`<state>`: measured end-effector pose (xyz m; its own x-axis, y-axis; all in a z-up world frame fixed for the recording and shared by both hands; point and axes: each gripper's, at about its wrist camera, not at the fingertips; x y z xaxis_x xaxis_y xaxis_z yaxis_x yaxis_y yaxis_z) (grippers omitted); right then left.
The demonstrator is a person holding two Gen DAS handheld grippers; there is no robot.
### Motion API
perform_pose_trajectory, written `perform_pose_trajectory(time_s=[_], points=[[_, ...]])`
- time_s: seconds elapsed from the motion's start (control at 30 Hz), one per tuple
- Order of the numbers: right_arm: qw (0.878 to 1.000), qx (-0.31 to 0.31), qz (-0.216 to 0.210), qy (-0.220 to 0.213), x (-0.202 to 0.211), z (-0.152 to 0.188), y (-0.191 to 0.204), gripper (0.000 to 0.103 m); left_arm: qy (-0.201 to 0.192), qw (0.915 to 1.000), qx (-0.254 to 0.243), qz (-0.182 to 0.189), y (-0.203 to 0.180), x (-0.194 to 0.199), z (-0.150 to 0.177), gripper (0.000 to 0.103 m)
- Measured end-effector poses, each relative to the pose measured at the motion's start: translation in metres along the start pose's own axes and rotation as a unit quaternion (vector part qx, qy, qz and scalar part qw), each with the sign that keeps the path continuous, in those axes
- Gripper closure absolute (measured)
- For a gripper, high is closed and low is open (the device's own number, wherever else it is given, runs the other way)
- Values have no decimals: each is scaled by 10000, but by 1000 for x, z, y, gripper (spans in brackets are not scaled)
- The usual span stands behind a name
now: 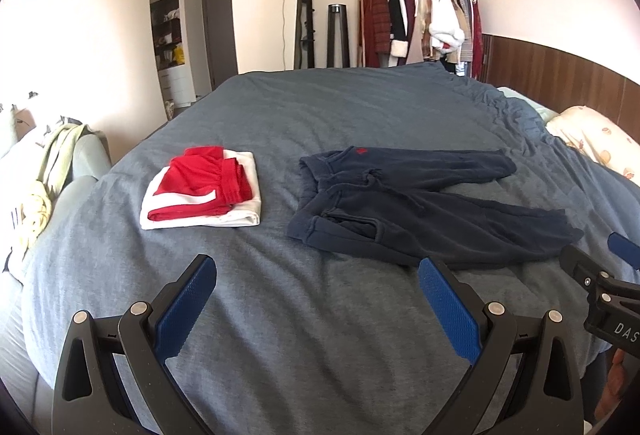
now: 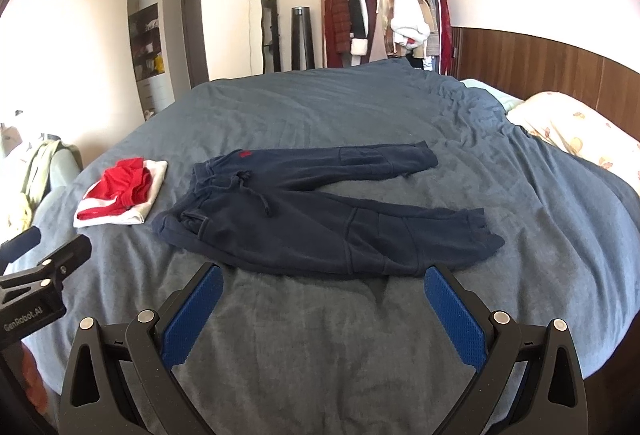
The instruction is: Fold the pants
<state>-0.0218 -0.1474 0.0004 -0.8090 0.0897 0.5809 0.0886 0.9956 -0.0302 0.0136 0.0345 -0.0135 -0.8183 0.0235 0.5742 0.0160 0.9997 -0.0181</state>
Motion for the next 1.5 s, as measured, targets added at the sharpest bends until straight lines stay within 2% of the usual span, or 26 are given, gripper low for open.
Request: perform_pose_trajectory(time_s=[0.17,0.37,0.57,0.7,0.87,1.0,1.2,1.5], points=[[9999,114,87,23,-13,-1,4,1,-171,9981,-488,-328,-3,-9,0,0],[9995,201,100,204,-32,0,7,1,-184,9960,-842,-249,-7,-24,-1,0],[9978,466,109,451,-57,1,13,1,-63,9908,-1349,-20,-14,-44,1,0],[9935,882,178,691,-77,5,16,1,-88,9820,-1885,-20,-19,-55,4,0],[9890,1160,398,829,-95,8,11,2,-84,9651,-2619,-17,-26,-70,8,6],[9859,1367,491,831,-104,10,10,4,-79,9587,-2841,132,-32,-78,10,6],[9818,1746,61,748,-111,15,20,14,2,9483,-3159,290,-37,-97,10,12],[9671,2419,28,784,-135,24,38,31,155,9273,-3710,468,-43,-128,17,17]])
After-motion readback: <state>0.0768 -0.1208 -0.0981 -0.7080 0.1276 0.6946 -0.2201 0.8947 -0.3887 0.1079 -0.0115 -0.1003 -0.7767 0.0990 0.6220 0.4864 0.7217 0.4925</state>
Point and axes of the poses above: each gripper's, at about its wrist camera, not at the fingertips, and x roughly against the way its jaws point, y to its left, z to its underside, and after that the axes turned 5 degrees about z, right-handed
